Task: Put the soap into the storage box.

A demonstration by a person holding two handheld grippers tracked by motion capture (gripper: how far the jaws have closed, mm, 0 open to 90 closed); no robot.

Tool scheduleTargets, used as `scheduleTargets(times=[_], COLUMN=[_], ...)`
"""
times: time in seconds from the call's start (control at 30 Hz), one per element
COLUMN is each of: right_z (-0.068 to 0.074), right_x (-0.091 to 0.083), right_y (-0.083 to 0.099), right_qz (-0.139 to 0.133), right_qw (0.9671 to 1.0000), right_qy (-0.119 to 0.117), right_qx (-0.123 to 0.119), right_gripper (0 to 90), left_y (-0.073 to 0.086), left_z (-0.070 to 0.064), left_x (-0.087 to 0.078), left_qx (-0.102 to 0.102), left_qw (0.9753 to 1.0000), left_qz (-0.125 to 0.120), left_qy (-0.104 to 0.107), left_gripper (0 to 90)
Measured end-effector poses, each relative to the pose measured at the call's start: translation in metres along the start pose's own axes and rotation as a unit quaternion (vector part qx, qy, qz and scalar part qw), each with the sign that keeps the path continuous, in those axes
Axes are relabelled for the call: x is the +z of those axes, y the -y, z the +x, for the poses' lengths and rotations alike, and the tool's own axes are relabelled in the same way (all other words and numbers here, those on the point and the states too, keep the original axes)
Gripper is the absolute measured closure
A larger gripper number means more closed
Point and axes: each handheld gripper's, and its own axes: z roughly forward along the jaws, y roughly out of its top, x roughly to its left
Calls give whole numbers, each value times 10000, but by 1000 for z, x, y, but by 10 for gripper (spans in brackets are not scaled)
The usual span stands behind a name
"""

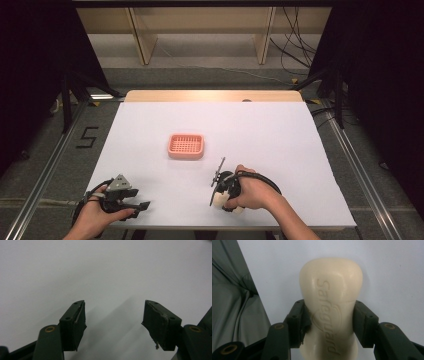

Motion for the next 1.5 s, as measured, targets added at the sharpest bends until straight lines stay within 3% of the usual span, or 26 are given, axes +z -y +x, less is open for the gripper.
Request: scheduleTargets(times=[0.03, 0.33, 0.57, 0.63, 0.67, 0.8, 0.87, 1.17, 1.23, 1.5], right_z=[0, -1, -4, -5, -4, -5, -4, -8, -8, -11], right_x=[-1, -2, -6, -7, -8, -10, -12, -19, -21, -27], right_y=[1, 8, 14, 14, 15, 15, 16, 14, 14, 15], right_qz=[-83, -323, -622, -707, -737, -889, -959, -1305, -1342, -1557], right_qw=[9999, 9993, 9978, 9972, 9970, 9957, 9950, 9912, 9908, 9875], right_qy=[-76, -173, -224, -246, -185, -274, -233, -202, -162, -121], right_qx=[-8, 10, 88, 7, 120, 56, 158, 85, 101, 199], right_gripper=[504, 504, 504, 504, 504, 504, 504, 505, 504, 505], left_y=[0, 0, 1, 1, 1, 1, 1, 0, 1, 1], left_z=[0, 0, 0, 0, 0, 0, 0, 0, 0, 1], left_x=[0, 0, 1, 1, 1, 1, 1, 1, 1, 1], left_qx=[-68, -64, -75, -78, -75, -76, -74, -58, -57, -23], left_qw=[9999, 9999, 10000, 10000, 10000, 10000, 10000, 10000, 9999, 10000], left_qz=[31, 48, 10, 9, 11, 11, 18, 76, 78, 25], left_qy=[73, 79, 55, 55, 53, 55, 56, 7, 68, -8], left_gripper=[343, 343, 343, 343, 343, 342, 342, 342, 342, 343])
